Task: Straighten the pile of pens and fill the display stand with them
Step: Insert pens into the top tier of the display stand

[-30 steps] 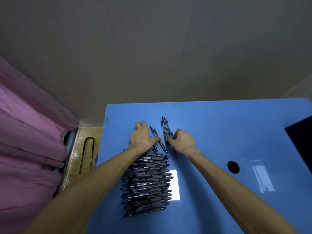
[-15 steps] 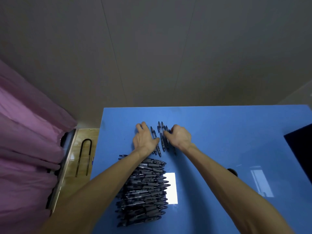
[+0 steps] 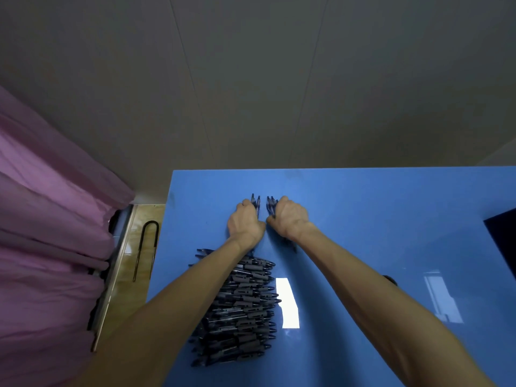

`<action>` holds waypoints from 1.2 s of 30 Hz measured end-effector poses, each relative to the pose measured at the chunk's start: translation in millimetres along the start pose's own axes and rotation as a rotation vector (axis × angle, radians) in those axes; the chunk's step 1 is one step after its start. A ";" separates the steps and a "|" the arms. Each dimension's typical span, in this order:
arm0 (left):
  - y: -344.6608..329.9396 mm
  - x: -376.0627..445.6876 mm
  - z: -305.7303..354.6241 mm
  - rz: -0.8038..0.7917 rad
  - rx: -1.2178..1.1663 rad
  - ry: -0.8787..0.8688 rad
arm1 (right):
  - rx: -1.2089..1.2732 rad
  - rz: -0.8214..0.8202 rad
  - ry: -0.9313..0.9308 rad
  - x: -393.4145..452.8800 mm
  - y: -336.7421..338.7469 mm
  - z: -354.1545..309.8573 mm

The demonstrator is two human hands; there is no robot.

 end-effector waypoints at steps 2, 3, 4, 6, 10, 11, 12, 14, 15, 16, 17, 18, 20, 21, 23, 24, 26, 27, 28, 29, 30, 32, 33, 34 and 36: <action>-4.7 -3.2 3.6 0.009 0.006 -0.026 | -0.098 0.033 0.064 -6.4 -5.4 0.1; -5.9 -4.3 4.5 0.015 0.013 -0.037 | -0.171 0.051 0.117 -9.7 -7.9 0.0; -7.2 -4.4 4.8 0.014 0.016 -0.043 | -0.232 0.069 0.175 -13.3 -9.5 -0.2; -9.4 -2.1 4.6 -0.014 0.003 -0.037 | -0.262 0.097 0.246 -18.6 -12.5 2.3; -0.2 9.9 2.5 -0.066 -0.076 0.070 | -0.033 0.066 0.196 -16.0 -6.3 21.2; 3.2 13.6 2.2 -0.075 -0.111 0.090 | 0.048 0.045 0.163 -12.5 -6.1 28.9; 6.5 17.2 1.7 -0.086 -0.160 0.105 | 0.124 0.028 0.134 -9.5 -5.9 36.1; 15.8 18.1 4.6 -0.114 -0.305 0.128 | 0.289 0.012 0.060 -7.4 -5.4 49.9; 20.0 16.4 6.6 -0.130 -0.397 0.141 | 0.381 0.013 0.015 -9.1 -5.3 55.9; 24.6 12.1 9.4 -0.154 -0.488 0.163 | 0.467 0.024 -0.034 -12.0 -4.5 61.1; 28.9 6.1 12.5 -0.188 -0.576 0.191 | 0.549 0.044 -0.082 -15.9 -3.6 65.5; 33.1 0.1 15.7 -0.219 -0.643 0.211 | 0.629 0.068 -0.123 -20.4 -2.5 69.5; 40.7 -12.5 22.6 -0.252 -0.739 0.215 | 0.772 0.097 -0.174 -31.9 2.6 75.5; 44.4 -19.2 26.3 -0.258 -0.781 0.212 | 0.836 0.110 -0.195 -38.5 7.4 78.1; 53.1 -33.9 33.5 -0.267 -0.870 0.225 | 0.921 0.145 -0.232 -51.7 20.1 83.4; 57.8 -41.6 36.7 -0.274 -0.909 0.237 | 0.936 0.169 -0.240 -57.4 27.4 86.2; 67.2 -58.6 42.3 -0.294 -0.958 0.239 | 0.967 0.212 -0.254 -69.4 41.5 91.8; 73.2 -67.8 44.9 -0.297 -0.960 0.221 | 0.989 0.234 -0.264 -75.8 48.2 94.7; 79.1 -75.8 46.7 -0.294 -0.947 0.191 | 1.013 0.249 -0.280 -82.4 52.7 98.2; 85.1 -83.6 47.9 -0.286 -0.932 0.160 | 1.033 0.261 -0.295 -90.4 57.9 101.0; 91.1 -90.5 49.4 -0.271 -0.911 0.127 | 1.050 0.274 -0.306 -99.0 62.0 103.8; 104.3 -106.3 52.3 -0.242 -0.861 0.058 | 1.079 0.307 -0.334 -119.6 70.0 109.0; 110.3 -114.6 53.7 -0.228 -0.839 0.026 | 1.099 0.324 -0.357 -132.2 74.0 111.2; 116.0 -123.0 55.9 -0.218 -0.819 -0.003 | 1.134 0.344 -0.388 -145.8 78.0 113.5; 125.1 -141.6 61.7 -0.202 -0.804 -0.061 | 1.194 0.375 -0.442 -177.1 89.2 118.5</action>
Point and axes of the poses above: each hand's wrist, its own x-axis towards the middle knuckle, its own y-axis out of the back of the hand, z = x × y, the point moved 4 cm from there along x, towards the middle knuckle, and after that the axes turned 12 degrees about z, right-handed, at the moved point
